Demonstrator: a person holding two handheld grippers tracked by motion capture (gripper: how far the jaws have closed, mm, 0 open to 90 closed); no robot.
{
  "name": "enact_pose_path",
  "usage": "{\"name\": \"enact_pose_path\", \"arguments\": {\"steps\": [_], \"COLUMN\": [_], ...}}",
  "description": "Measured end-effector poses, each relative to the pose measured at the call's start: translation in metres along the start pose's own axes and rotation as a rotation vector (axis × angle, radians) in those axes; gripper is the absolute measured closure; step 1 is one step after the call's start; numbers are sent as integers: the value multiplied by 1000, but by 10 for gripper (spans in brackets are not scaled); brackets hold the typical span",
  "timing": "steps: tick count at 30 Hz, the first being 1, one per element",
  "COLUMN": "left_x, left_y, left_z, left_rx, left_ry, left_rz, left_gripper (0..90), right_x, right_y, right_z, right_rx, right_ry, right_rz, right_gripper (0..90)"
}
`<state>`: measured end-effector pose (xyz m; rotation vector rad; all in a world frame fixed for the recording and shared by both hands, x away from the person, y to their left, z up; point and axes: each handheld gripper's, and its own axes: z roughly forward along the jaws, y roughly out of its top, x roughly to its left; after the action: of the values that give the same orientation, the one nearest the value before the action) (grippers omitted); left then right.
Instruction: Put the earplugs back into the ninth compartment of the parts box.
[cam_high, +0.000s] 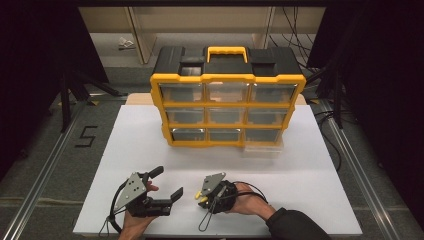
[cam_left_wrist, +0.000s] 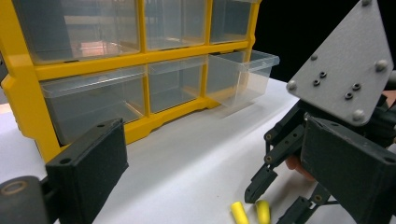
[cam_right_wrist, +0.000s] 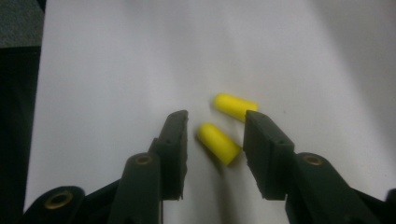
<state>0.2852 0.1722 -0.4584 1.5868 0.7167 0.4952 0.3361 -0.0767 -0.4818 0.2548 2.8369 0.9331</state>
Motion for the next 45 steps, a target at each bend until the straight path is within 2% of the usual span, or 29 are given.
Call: {"name": "enact_pose_path", "arguments": {"steps": [10, 16, 23, 30, 37, 45], "left_x": [0, 0, 0, 0, 0, 0], "left_y": [0, 1, 1, 1, 1, 1], "left_z": [0, -1, -1, -1, -1, -2], "left_rx": [-2, -4, -5, -6, -7, -11], "left_ry": [1, 1, 2, 3, 5, 8], "left_rz": [-1, 2, 2, 1, 3, 1], "left_gripper": [70, 71, 71, 72, 72, 72], "right_x": [-3, -6, -11, -12, -21, -30], "right_y": [-2, -3, 0, 4, 6, 5], "right_z": [-1, -5, -24, -38, -58, -77], "right_rx": [1, -4, -65, -93, -169, -231], "right_ry": [26, 35, 42, 35, 8, -39], "right_rz": [9, 10, 31, 27, 58, 94], "right_gripper": [785, 821, 826, 826, 826, 826]}}
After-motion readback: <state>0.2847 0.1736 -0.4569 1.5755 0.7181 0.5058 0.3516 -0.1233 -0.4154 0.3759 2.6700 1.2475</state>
